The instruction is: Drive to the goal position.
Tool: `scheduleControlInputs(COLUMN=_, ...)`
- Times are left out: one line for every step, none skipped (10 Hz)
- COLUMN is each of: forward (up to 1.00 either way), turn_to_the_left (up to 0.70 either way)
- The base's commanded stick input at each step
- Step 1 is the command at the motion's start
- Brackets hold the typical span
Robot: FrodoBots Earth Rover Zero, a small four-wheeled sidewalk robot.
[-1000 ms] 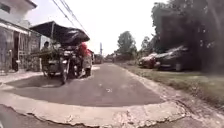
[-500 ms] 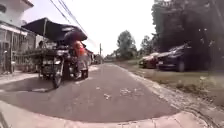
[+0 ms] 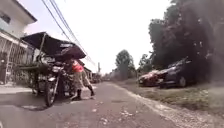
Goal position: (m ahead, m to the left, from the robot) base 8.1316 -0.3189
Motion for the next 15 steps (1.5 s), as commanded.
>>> scheduleControlInputs(forward=0.70, turn_to_the_left=0.00)
scheduleControlInputs(forward=0.70, turn_to_the_left=0.00)
scheduleControlInputs(forward=0.70, turn_to_the_left=0.00)
scheduleControlInputs(forward=0.70, turn_to_the_left=0.00)
scheduleControlInputs(forward=0.70, turn_to_the_left=0.00)
scheduleControlInputs(forward=0.70, turn_to_the_left=0.00)
scheduleControlInputs(forward=0.70, turn_to_the_left=0.00)
scheduleControlInputs(forward=0.70, turn_to_the_left=0.00)
scheduleControlInputs(forward=0.70, turn_to_the_left=0.00)
scheduleControlInputs(forward=0.70, turn_to_the_left=0.00)
scheduleControlInputs(forward=0.70, turn_to_the_left=0.00)
scheduleControlInputs(forward=0.70, turn_to_the_left=0.00)
scheduleControlInputs(forward=0.70, turn_to_the_left=0.00)
scheduleControlInputs(forward=0.70, turn_to_the_left=0.00)
scheduleControlInputs(forward=0.70, turn_to_the_left=0.00)
